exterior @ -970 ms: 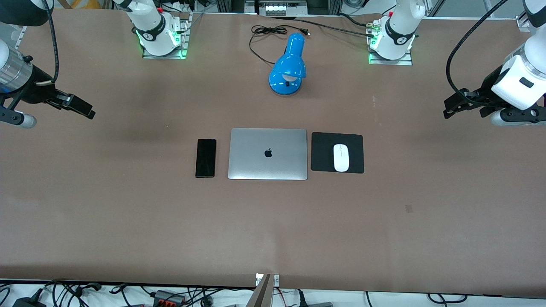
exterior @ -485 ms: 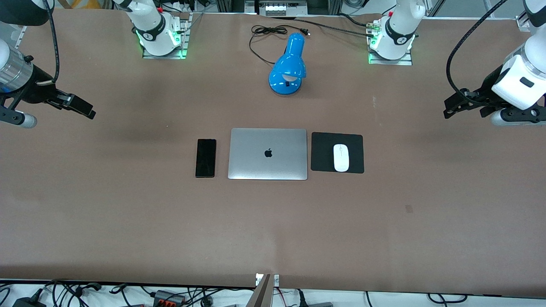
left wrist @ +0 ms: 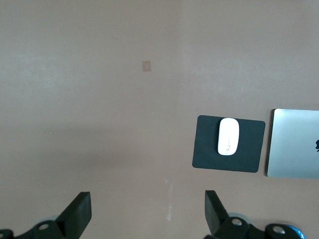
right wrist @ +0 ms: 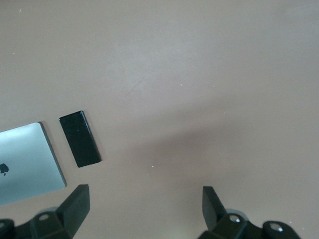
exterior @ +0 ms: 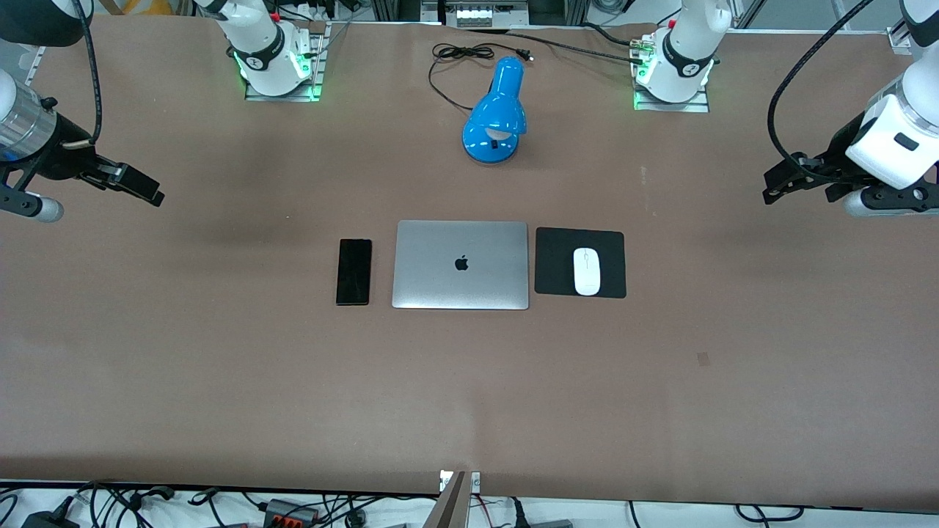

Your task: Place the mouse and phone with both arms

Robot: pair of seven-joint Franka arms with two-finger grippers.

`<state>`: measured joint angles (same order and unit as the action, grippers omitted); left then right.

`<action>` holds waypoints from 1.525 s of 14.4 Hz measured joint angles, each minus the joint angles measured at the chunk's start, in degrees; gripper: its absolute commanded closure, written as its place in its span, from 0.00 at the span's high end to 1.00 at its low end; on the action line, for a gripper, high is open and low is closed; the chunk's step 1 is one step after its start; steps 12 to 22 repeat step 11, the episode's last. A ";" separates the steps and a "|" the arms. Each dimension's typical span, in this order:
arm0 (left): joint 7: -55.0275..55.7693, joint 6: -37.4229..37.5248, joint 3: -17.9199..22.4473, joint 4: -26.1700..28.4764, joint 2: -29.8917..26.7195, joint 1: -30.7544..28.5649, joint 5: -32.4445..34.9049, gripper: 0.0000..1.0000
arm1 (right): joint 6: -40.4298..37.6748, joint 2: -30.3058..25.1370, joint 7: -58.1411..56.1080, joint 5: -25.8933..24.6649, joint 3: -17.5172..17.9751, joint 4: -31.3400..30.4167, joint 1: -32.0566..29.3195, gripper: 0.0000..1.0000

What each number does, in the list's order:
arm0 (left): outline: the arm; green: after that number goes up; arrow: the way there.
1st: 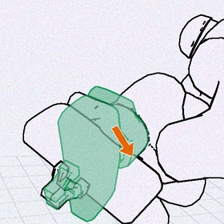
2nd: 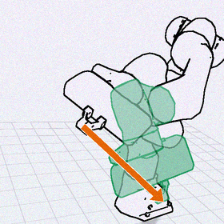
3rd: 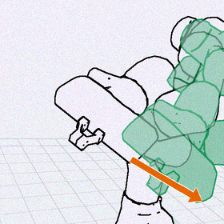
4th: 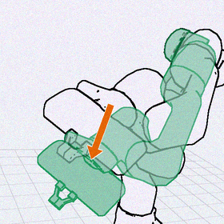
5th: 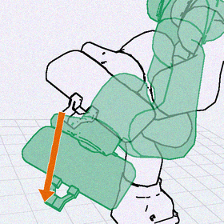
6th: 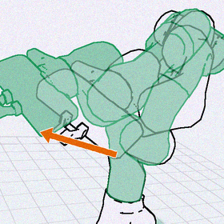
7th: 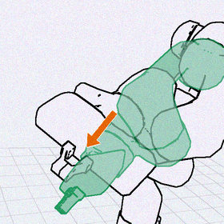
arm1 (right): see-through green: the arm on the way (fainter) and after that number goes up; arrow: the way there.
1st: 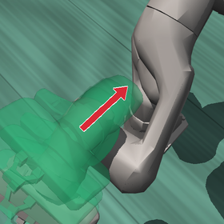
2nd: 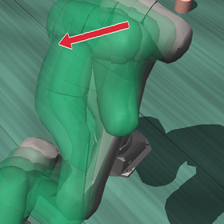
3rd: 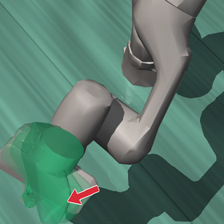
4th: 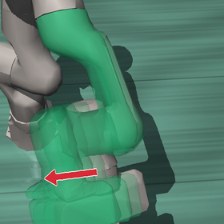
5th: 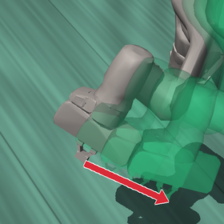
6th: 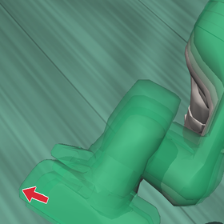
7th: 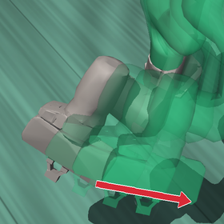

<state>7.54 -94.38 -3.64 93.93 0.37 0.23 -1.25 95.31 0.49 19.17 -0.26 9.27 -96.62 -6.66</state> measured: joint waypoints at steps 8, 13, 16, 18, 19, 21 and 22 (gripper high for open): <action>0.00 0.00 0.00 0.00 0.00 0.00 0.00 1.00 | 0.00 0.20 -0.03 -1.73 0.09 0.00 1.06 1.00; 0.00 0.02 -0.01 0.00 0.00 0.01 0.00 1.00 | 0.00 0.48 -0.04 -1.73 0.09 0.00 1.06 1.00; 0.00 0.02 -0.01 0.00 0.00 0.01 0.00 1.00 | 0.00 0.48 -0.04 -1.73 0.09 0.00 1.06 1.00; 0.00 0.02 -0.01 0.00 0.00 0.01 0.00 1.00 | 0.00 0.48 -0.04 -1.73 0.09 0.00 1.06 1.00; 0.00 0.02 -0.01 0.00 0.00 0.01 0.00 1.00 | 0.00 0.48 -0.04 -1.73 0.09 0.00 1.06 1.00; 0.00 0.02 -0.01 0.00 0.00 0.01 0.00 1.00 | 0.00 0.48 -0.04 -1.73 0.09 0.00 1.06 1.00; 0.00 0.02 -0.01 0.00 0.00 0.01 0.00 1.00 | 0.00 0.48 -0.04 -1.73 0.09 0.00 1.06 1.00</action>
